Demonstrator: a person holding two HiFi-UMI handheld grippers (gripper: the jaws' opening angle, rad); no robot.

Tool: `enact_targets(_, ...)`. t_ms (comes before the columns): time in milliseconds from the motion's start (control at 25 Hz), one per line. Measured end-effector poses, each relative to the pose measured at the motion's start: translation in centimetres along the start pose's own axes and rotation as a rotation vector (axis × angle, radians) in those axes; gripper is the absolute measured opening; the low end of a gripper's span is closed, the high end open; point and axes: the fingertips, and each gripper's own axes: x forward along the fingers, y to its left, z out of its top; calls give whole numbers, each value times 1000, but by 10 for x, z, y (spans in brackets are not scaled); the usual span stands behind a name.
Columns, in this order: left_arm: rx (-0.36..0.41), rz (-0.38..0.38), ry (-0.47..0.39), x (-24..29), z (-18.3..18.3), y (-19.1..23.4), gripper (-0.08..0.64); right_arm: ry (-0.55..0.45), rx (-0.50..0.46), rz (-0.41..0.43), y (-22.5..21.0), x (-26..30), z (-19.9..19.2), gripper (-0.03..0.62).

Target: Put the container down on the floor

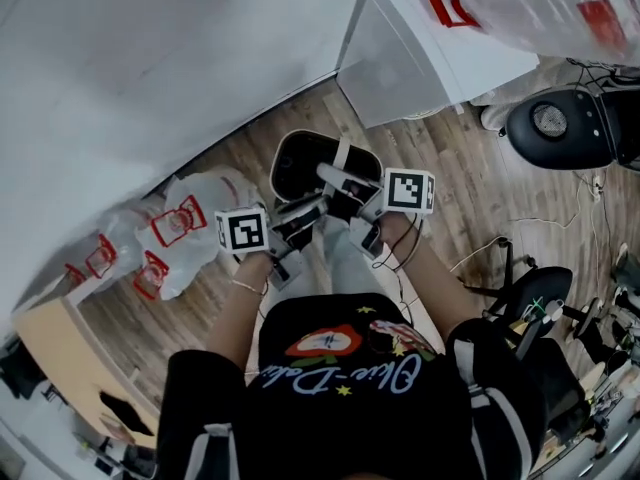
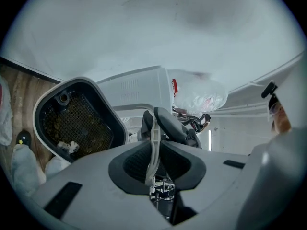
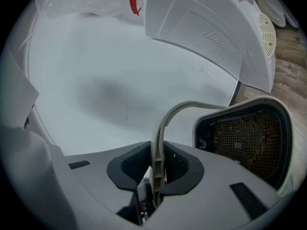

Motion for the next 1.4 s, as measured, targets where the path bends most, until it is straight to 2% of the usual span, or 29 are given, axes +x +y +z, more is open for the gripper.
enact_targets(240, 22, -3, 15, 9, 4, 29, 48, 12, -70, 64, -17, 20, 8, 58)
enact_targets(520, 11, -22, 3, 17, 7, 68, 48, 30, -41, 3, -56, 37, 9, 58)
enact_targets(760, 19, -2, 6, 25, 7, 91, 48, 21, -15, -37, -85, 44, 11, 60)
enact_targets(920, 27, -4, 2, 29, 3, 105, 48, 35, -35, -52, -99, 48, 8, 60)
enact_targets(1200, 3, 31, -8, 34, 13, 166, 48, 84, -41, -101, -144, 81, 17, 60)
enact_targets(1400, -3, 10, -43, 35, 18, 180, 48, 104, -56, -118, -160, 94, 15, 60)
